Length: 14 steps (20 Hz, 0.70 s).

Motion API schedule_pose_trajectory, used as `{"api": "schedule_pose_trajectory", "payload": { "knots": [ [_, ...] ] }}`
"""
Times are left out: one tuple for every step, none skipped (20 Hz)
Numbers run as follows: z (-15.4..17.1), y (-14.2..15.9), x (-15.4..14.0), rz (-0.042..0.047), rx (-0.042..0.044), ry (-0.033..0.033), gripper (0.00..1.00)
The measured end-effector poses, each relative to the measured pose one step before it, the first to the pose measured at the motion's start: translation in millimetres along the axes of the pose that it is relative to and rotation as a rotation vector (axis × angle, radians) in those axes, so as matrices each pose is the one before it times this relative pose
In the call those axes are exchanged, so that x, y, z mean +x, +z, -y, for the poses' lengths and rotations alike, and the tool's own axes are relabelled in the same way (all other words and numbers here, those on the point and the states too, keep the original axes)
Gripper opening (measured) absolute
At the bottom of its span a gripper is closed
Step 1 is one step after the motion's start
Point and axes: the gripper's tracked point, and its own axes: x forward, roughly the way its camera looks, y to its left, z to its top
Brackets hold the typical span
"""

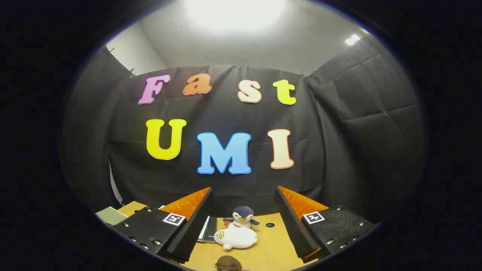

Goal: Open the storage box then place both shoes into the box .Put the left shoe in first, then the right shoe, with the right side of both shoes facing outward in a uniform manner.

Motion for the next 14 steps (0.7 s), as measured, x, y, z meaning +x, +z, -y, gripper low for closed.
{"api": "schedule_pose_trajectory", "payload": {
  "knots": [
    [-4.6,1.74,-2.7,0.00124,0.0086,-0.00346,0.98],
    [-3.66,0.65,-1.66,0.00277,0.00393,-0.00799,0.98],
    [-1.15,0.74,-2.35,0.00273,-0.0012,-0.01139,0.98],
    [-2.06,0.04,-1.53,0.00558,-0.00287,-0.00602,0.98],
    [-2.58,2.24,-1.26,0.00637,-0.00489,-0.00417,0.98],
    [-1.81,-0.25,-2.0,0.00093,-0.00568,-0.00315,0.98],
    [-2.4,0.28,-2.45,0.00111,-0.00591,0.0036,0.98],
    [-2.21,0.2,-1.67,0.00084,-0.00816,0.00606,0.98],
    [-0.76,0.61,-1.61,0.00046,-0.00395,0.00214,0.98],
    [-0.92,0.87,-0.6,0.00713,-0.00024,0.00868,0.98],
    [-2.98,3.1,-0.01,0.00675,0.00324,0.01244,0.98],
    [-0.84,0.07,1.24,0.00398,0.00034,0.01039,0.98],
    [0.29,-0.87,1.3,-0.01315,-0.00686,0.00783,0.98],
    [0.53,-0.43,0.39,0.00164,0.00106,0.00892,0.98]
  ]
}}
